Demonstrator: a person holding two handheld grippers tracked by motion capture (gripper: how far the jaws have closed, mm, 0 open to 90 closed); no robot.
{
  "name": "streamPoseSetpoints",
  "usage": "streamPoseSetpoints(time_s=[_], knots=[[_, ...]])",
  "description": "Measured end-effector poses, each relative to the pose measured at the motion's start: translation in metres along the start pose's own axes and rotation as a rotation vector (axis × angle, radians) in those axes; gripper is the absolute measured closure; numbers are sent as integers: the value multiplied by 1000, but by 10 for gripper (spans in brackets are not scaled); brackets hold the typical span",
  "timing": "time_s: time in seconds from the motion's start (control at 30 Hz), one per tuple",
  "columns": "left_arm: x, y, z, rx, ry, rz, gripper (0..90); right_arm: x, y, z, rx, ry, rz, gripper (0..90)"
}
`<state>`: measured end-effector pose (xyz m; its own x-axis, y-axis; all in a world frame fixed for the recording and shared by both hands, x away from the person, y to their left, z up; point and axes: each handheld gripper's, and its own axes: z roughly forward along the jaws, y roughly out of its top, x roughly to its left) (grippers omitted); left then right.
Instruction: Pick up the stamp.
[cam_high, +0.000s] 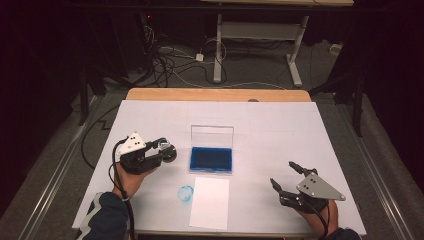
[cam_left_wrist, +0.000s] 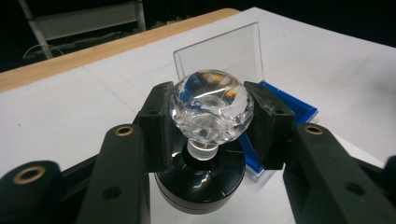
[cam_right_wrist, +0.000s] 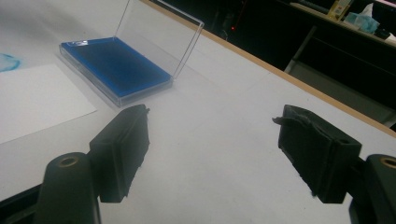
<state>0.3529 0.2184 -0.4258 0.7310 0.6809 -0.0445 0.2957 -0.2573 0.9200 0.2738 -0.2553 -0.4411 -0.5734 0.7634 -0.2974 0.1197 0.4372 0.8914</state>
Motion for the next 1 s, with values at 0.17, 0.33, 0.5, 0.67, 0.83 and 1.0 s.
streamPoseSetpoints(time_s=[0.17, 0.33, 0.5, 0.67, 0.83, 1.0], knots=[[-7, 4, -4, -16, -9, 18, 540, 1, 0, 1, 2, 4, -4, 246], [-11, 7, -7, -26, -13, 32, 540, 1, 0, 0, 1, 5, -7, 246], [-13, 7, -8, -31, -20, 35, 540, 1, 0, 1, -1, 9, -5, 246], [-16, 9, -10, -43, -28, 40, 540, 0, 0, 1, -7, 9, -1, 253], [-21, 12, -12, -58, -35, 46, 540, 1, 0, 1, -3, 15, 7, 253], [-27, 14, -13, -68, -53, 56, 540, 1, 0, 2, -1, 20, -1, 253]])
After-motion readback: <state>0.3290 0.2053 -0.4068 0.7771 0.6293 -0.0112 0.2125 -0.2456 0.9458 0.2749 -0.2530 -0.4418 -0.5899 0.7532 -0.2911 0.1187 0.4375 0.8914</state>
